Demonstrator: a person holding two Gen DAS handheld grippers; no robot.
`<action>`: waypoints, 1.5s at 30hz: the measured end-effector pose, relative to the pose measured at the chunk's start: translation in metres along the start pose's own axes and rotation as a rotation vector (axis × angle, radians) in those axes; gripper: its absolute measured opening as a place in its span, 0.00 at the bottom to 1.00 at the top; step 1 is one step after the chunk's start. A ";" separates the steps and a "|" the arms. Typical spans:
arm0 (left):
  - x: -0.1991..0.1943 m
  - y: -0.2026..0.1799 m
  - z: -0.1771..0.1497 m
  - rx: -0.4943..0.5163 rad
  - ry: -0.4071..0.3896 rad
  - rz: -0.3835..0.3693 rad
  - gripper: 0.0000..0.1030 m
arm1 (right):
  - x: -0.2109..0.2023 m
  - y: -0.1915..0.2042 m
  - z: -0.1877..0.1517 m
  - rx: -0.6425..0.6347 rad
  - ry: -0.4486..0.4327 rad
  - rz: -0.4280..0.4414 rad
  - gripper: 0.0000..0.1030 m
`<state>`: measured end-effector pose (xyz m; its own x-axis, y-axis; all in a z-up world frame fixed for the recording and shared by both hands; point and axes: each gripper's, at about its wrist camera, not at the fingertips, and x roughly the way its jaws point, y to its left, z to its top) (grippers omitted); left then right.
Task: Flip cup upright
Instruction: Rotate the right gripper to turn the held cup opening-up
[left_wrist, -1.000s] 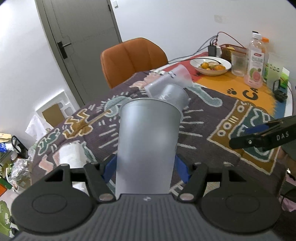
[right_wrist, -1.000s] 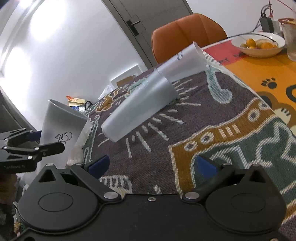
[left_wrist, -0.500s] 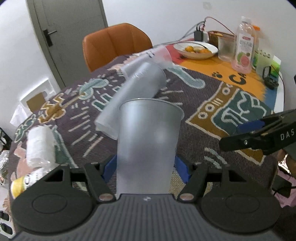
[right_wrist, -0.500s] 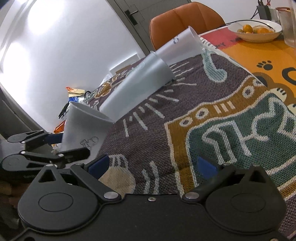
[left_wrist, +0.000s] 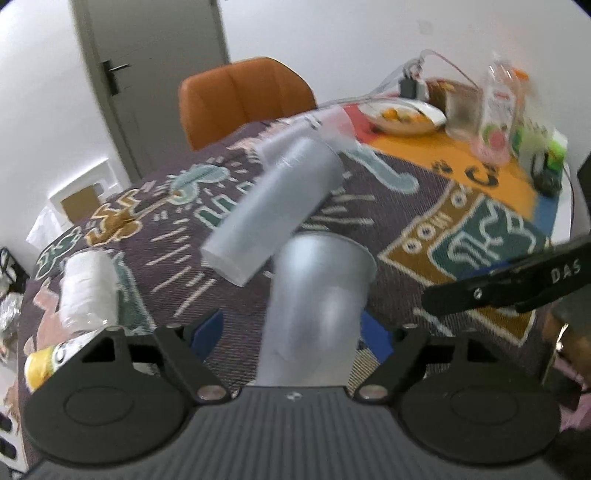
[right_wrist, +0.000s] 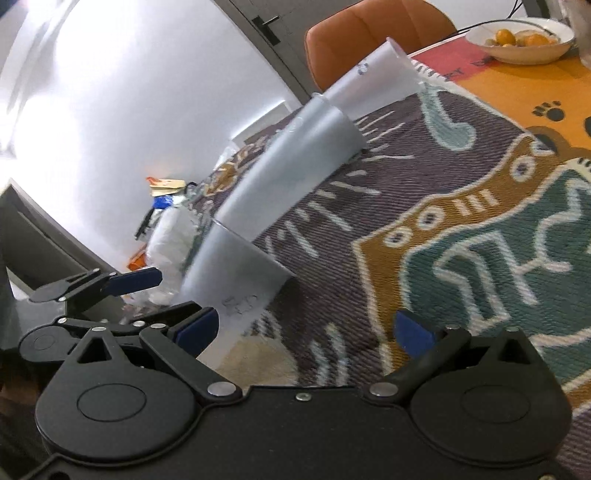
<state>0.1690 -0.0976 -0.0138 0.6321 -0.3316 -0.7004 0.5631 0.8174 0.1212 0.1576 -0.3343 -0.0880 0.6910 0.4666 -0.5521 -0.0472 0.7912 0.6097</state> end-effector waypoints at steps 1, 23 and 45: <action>-0.004 0.004 0.000 -0.023 -0.012 0.003 0.80 | 0.002 0.001 0.001 0.008 0.002 0.010 1.00; -0.043 0.077 -0.051 -0.550 -0.207 0.220 0.91 | 0.066 0.006 0.017 0.297 0.091 0.171 1.00; -0.056 0.105 -0.088 -0.718 -0.261 0.265 0.91 | 0.096 0.019 0.020 0.376 0.043 0.100 0.97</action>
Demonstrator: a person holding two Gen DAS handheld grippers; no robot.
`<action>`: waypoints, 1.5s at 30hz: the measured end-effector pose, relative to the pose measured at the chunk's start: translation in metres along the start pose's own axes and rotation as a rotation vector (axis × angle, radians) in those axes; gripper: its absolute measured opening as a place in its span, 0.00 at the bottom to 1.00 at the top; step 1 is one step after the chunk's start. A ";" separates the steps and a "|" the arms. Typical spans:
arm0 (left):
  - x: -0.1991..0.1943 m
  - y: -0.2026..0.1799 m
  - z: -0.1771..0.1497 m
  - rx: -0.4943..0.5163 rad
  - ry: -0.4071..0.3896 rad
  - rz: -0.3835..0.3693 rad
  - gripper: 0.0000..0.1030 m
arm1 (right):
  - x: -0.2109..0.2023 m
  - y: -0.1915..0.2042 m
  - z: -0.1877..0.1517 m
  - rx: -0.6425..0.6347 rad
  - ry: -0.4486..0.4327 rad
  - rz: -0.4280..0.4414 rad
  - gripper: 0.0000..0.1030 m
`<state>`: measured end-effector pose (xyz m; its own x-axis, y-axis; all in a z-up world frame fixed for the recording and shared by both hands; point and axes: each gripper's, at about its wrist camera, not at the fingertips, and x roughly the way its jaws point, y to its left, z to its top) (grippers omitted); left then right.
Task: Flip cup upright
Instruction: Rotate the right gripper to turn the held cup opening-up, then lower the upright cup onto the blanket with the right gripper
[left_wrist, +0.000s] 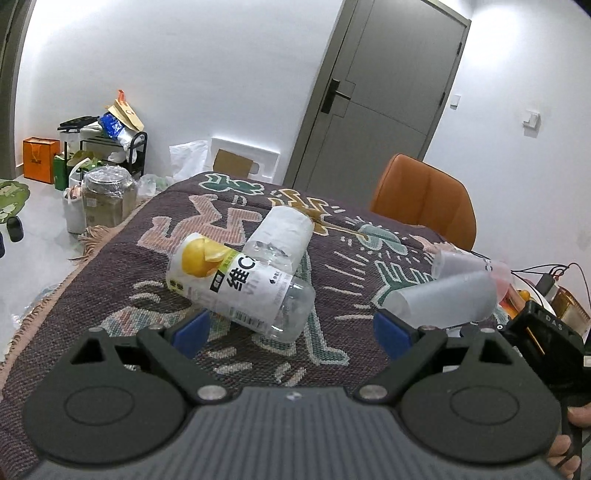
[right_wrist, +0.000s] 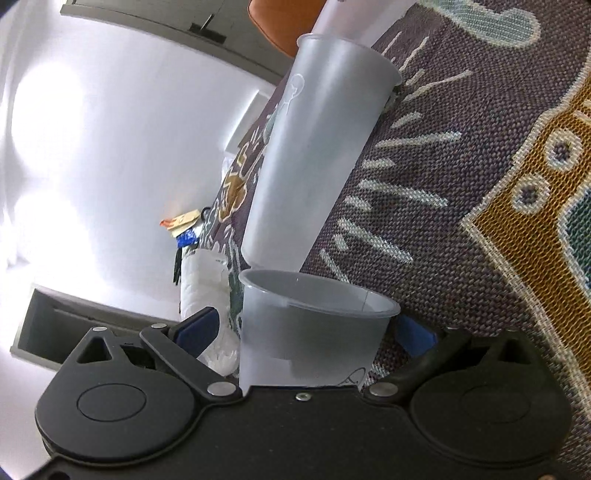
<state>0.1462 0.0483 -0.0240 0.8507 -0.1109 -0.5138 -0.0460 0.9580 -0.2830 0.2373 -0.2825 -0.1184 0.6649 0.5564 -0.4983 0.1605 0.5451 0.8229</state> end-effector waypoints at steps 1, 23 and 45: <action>0.000 0.000 0.000 -0.001 -0.001 0.000 0.91 | 0.001 0.001 0.000 -0.005 -0.007 -0.015 0.87; -0.031 0.004 -0.004 -0.014 -0.077 0.025 0.91 | -0.057 0.077 -0.031 -0.600 -0.267 0.013 0.72; -0.043 0.042 -0.030 -0.143 -0.123 0.061 0.91 | -0.048 0.126 -0.104 -1.133 -0.326 -0.179 0.74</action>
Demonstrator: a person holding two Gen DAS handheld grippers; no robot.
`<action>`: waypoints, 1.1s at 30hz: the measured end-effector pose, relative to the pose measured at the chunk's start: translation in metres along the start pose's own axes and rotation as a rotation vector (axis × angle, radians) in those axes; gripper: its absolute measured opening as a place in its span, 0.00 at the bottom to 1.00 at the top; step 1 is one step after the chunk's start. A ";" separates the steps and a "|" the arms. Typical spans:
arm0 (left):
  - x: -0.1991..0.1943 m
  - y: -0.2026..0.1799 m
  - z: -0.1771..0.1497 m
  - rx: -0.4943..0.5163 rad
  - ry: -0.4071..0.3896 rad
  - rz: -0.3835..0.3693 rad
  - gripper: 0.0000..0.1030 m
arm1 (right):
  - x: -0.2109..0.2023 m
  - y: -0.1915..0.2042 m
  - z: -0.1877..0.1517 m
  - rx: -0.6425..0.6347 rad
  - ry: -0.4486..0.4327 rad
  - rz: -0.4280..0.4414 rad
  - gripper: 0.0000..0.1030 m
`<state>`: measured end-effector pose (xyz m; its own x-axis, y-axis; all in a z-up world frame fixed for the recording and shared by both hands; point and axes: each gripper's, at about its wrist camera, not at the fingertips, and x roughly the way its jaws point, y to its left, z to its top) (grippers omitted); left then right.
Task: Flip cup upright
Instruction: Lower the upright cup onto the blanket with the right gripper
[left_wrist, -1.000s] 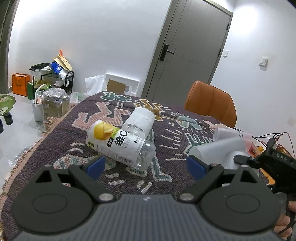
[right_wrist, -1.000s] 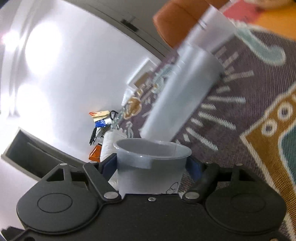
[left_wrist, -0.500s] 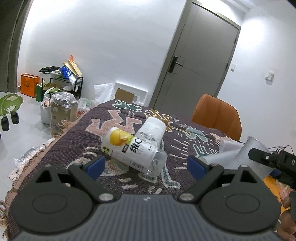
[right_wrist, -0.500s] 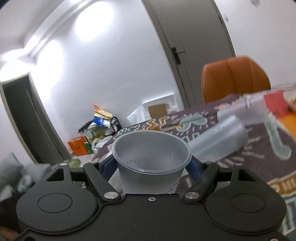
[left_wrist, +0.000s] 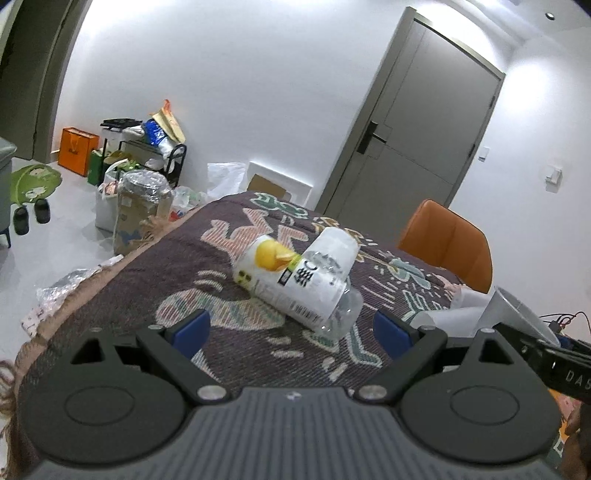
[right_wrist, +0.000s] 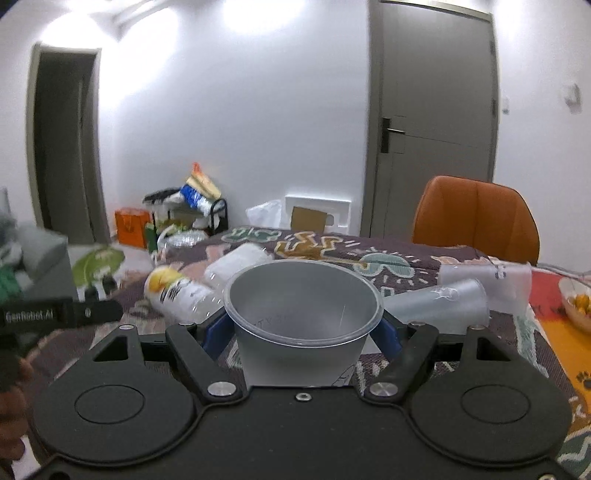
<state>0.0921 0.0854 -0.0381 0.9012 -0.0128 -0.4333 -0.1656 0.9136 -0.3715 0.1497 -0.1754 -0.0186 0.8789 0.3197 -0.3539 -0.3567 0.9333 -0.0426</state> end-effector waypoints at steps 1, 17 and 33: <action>-0.001 0.001 -0.001 -0.003 0.000 0.007 0.91 | 0.001 0.002 0.001 -0.012 0.001 0.001 0.74; -0.020 -0.011 -0.004 0.064 0.000 0.028 0.91 | -0.024 -0.006 -0.006 0.062 0.032 0.038 0.95; -0.059 -0.070 -0.026 0.300 0.005 -0.086 0.96 | -0.080 -0.054 -0.031 0.170 0.036 0.086 1.00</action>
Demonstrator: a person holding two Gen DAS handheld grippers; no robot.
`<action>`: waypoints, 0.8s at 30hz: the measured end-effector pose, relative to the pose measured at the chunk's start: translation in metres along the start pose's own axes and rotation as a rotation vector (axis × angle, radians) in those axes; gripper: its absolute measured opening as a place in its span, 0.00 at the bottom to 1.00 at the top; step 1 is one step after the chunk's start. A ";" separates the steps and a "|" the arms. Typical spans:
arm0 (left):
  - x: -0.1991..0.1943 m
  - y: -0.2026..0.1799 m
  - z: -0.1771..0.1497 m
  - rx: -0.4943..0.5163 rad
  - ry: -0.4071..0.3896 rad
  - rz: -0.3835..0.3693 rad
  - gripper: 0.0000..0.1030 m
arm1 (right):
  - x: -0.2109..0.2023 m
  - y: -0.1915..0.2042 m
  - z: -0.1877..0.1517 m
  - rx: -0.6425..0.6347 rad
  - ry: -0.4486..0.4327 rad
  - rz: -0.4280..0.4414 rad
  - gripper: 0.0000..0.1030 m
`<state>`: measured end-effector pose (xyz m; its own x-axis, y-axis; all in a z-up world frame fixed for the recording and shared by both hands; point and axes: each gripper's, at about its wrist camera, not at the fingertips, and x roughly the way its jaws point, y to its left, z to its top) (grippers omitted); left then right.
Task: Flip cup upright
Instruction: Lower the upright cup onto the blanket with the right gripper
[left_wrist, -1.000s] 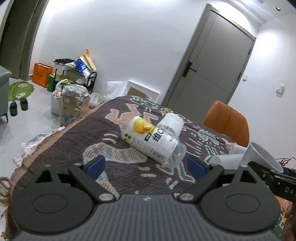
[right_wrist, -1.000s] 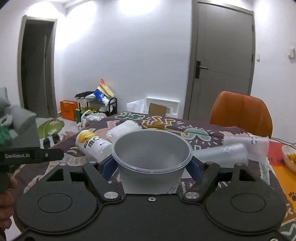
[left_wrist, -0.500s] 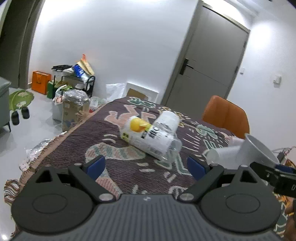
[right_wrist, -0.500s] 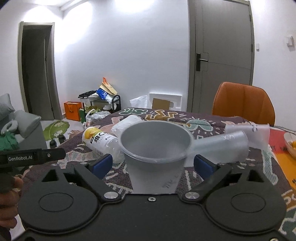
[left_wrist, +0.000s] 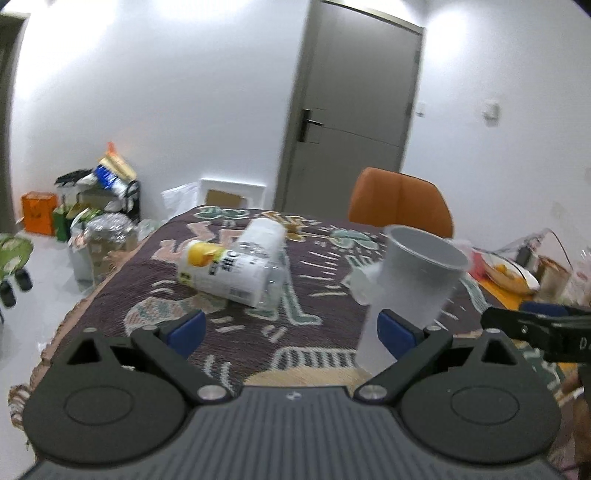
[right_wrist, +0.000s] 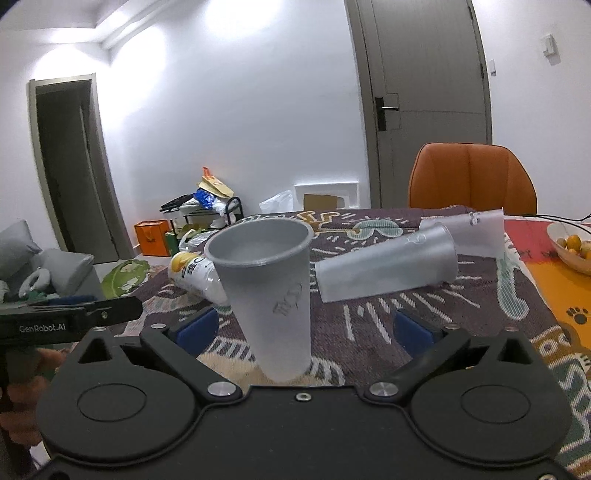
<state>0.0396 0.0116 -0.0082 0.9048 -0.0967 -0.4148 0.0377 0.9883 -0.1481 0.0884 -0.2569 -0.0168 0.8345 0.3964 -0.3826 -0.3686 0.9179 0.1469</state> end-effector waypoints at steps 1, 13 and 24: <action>-0.002 -0.003 -0.001 0.017 0.006 -0.008 0.96 | -0.003 -0.002 -0.002 0.002 0.004 0.003 1.00; -0.016 -0.008 -0.018 0.086 0.071 -0.001 0.97 | -0.031 -0.012 -0.016 0.009 0.051 0.036 1.00; -0.028 -0.010 -0.024 0.137 0.088 -0.006 0.99 | -0.047 -0.017 -0.036 0.062 0.072 0.063 1.00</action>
<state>0.0034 0.0020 -0.0164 0.8641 -0.1069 -0.4918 0.1059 0.9939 -0.0299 0.0410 -0.2912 -0.0342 0.7783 0.4531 -0.4347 -0.3914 0.8914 0.2284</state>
